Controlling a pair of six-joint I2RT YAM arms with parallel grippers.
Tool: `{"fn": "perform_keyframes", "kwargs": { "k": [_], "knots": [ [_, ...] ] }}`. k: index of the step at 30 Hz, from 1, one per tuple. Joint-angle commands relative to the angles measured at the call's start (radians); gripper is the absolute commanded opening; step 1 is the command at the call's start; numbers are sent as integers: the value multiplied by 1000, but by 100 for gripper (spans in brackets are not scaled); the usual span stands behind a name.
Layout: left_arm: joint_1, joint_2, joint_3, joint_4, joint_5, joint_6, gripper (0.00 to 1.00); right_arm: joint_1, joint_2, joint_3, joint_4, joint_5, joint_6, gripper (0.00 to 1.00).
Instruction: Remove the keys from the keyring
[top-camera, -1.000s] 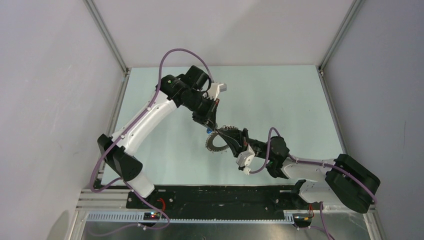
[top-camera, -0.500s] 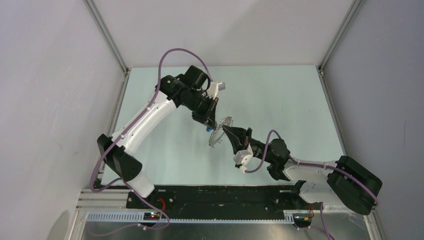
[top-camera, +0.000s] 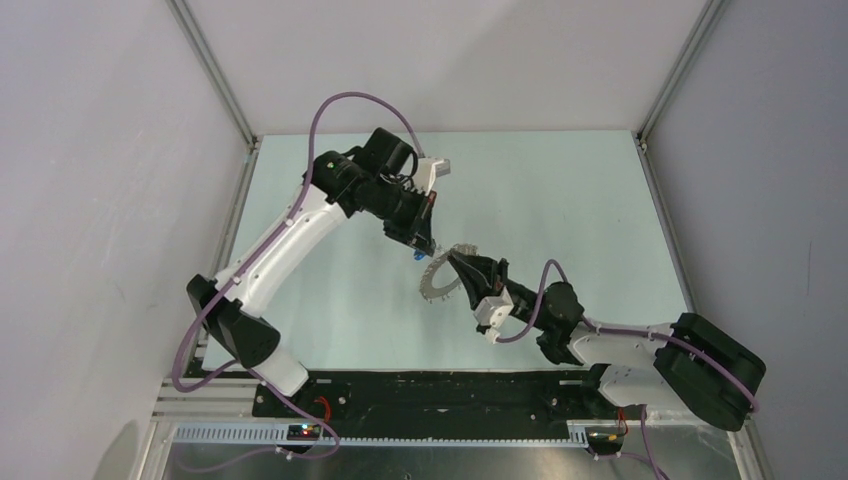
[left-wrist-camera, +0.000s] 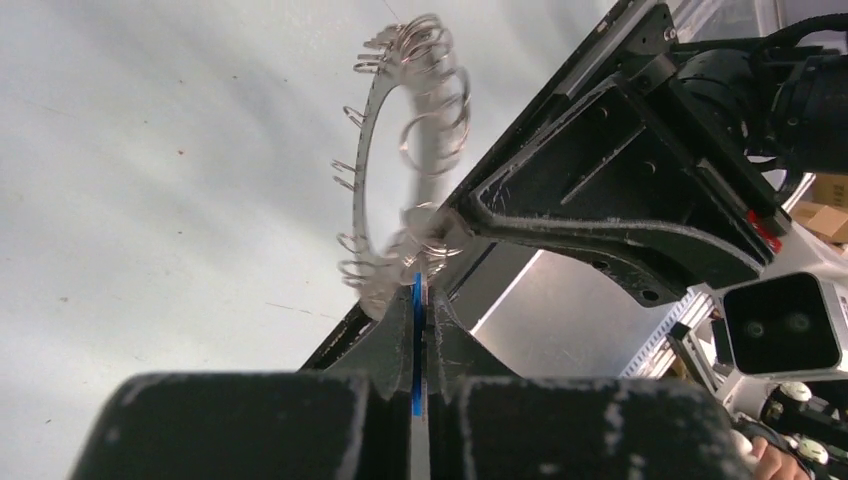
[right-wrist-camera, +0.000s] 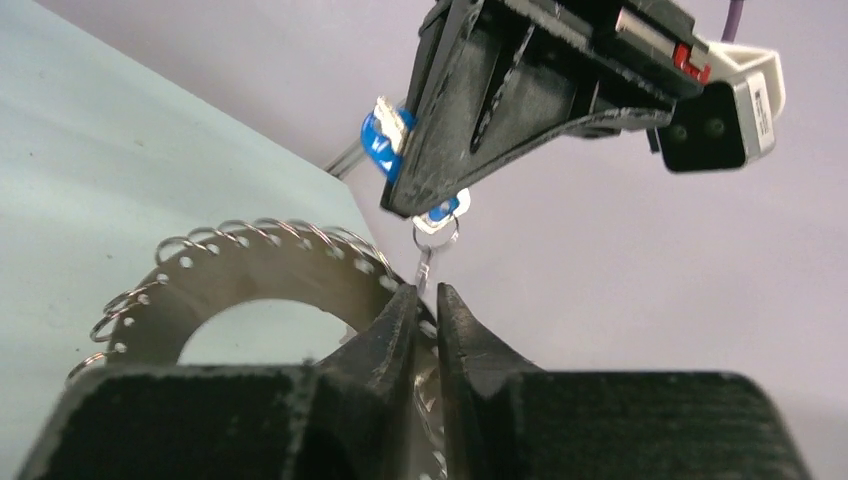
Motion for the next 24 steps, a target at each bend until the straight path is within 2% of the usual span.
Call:
{"fn": "perform_keyframes", "kwargs": {
  "k": [1,2,5,11,14,18,24],
  "knots": [
    [15,-87,62,36,-68,25,0,1,22,-34,107,23,110,29],
    [12,-91,66,42,-79,31,0,1,24,-35,124,10,126,34],
    [-15,-91,69,48,-150,70,0,-3,3,-38,123,-8,228,36],
    [-81,-75,66,49,-320,128,0,-103,-93,15,-67,-102,550,38],
    [-102,-62,68,51,-393,141,0,-144,-127,40,-105,-166,690,40],
    [-119,-62,64,78,-479,152,0,-183,-151,72,-155,-172,854,46],
    [-148,-118,5,184,-554,183,0,-189,-167,96,-248,-145,942,51]
  ]
}}
